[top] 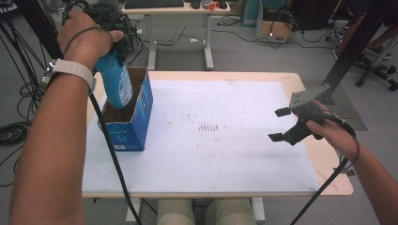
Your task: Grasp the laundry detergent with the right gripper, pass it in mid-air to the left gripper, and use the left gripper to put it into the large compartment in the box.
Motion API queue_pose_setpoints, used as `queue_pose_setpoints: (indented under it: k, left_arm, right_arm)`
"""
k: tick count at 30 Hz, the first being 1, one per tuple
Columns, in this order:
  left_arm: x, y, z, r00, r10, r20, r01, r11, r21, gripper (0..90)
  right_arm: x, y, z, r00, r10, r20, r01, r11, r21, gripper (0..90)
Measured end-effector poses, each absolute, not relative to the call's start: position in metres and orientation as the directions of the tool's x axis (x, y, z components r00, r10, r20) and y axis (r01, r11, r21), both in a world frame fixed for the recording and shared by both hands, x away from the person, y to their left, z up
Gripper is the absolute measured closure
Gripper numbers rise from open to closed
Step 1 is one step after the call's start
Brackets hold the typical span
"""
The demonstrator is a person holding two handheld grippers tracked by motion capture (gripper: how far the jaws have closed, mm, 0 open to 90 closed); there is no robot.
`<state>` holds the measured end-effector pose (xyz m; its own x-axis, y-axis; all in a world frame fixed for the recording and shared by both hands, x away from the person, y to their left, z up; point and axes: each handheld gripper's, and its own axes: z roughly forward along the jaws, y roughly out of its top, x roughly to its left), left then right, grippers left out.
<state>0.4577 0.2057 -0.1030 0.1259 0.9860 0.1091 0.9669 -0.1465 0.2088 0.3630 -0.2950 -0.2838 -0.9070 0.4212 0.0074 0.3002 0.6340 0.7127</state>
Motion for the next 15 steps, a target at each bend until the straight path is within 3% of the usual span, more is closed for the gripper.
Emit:
queue_pose_setpoints:
  k: [15]
  left_arm:
    - [0.464,0.210,-0.137,0.123,0.987,0.105,0.972,-0.141,0.186,37.5]
  right_arm:
    - [0.364,-0.299,-0.290,-0.885,0.465,0.024,0.332,0.595,0.732,2.7]
